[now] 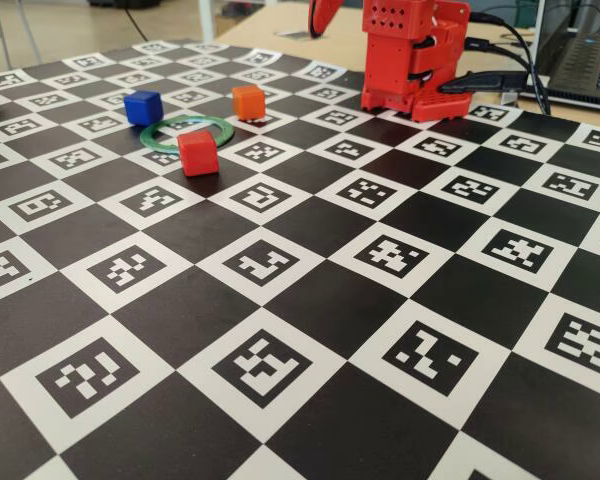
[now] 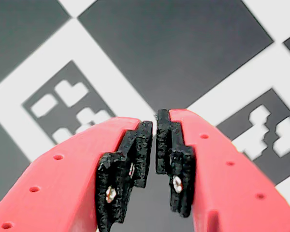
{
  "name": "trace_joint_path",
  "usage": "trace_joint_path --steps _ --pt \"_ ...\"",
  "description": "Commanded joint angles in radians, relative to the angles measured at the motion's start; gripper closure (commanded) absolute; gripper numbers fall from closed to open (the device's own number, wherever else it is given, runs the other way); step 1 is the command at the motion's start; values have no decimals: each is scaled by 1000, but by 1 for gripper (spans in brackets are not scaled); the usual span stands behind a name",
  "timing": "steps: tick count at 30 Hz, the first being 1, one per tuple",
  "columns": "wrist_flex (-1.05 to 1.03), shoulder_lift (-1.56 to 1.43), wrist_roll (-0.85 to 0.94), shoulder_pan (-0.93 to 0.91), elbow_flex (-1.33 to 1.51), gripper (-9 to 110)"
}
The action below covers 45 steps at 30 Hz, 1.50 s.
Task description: Grab the red cube then put it in the green circle then put the blue cube on top and finally the orange cube on top
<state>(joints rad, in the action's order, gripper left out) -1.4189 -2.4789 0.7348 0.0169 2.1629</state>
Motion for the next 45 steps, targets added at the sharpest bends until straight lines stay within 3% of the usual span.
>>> trace_joint_path --steps 1,12,30,45 --pt "-103 150 -141 -26 -287 107" --pt "-333 416 -333 -51 -664 97" --pt "-382 851 -548 -252 -948 64" --pt "-288 945 -541 -268 -922 60"
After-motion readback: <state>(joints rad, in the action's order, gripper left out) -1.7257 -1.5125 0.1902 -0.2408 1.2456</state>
